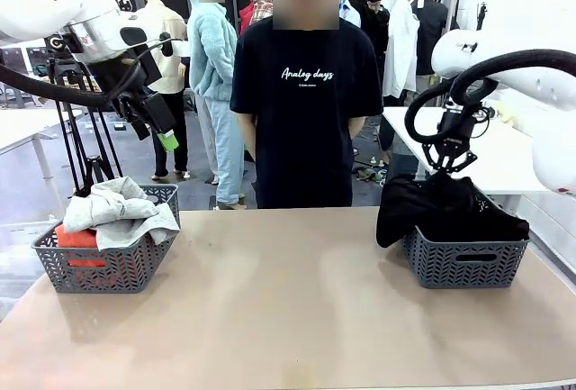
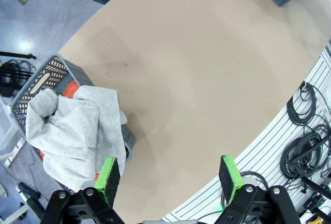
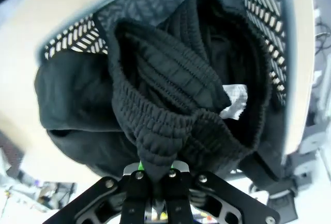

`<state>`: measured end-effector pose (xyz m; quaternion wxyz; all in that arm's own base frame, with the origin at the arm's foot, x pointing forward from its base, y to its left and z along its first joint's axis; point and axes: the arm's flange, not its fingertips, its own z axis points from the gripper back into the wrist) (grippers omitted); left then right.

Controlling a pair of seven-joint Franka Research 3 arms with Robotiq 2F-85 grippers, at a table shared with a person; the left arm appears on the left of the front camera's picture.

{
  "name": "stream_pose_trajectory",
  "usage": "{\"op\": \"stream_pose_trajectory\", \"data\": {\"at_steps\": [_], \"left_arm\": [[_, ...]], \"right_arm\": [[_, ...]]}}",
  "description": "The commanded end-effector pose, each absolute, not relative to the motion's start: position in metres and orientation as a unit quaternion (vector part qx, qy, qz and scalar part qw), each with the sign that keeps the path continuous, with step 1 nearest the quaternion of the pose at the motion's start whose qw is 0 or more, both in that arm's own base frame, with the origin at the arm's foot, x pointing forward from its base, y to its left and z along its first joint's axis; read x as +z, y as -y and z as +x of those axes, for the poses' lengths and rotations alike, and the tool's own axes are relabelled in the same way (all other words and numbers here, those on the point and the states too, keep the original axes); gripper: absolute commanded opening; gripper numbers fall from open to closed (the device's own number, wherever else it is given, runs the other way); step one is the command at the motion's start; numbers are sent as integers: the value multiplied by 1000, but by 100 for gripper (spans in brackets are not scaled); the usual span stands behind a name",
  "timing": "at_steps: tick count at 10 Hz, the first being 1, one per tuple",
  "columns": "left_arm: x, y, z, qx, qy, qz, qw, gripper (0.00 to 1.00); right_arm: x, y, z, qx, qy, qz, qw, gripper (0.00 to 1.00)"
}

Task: Sort the tops and bottoms.
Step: Sort the clothes according to human instructions.

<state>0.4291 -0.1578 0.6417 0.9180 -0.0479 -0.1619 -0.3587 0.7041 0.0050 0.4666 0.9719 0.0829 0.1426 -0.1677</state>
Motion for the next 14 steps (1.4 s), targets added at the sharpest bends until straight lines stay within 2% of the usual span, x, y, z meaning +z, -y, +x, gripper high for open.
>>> {"op": "stream_pose_trajectory", "data": {"at_steps": [1, 4, 5, 12, 14], "left_arm": [[643, 157, 428, -358, 164, -47, 918, 100], [643, 157, 428, -358, 164, -47, 918, 100], [643, 157, 428, -358, 164, -47, 918, 100], [643, 157, 428, -358, 164, -47, 918, 100], [643, 157, 428, -358, 164, -47, 918, 100]], "right_arm": [[479, -11, 682, -108, -126, 34, 986, 26], [499, -20, 676, -76, -117, 27, 990, 84], [505, -21, 674, -67, -119, 29, 990, 100], [545, -21, 662, -48, -94, 34, 994, 100], [547, -24, 669, -76, -111, 33, 990, 100]]}}
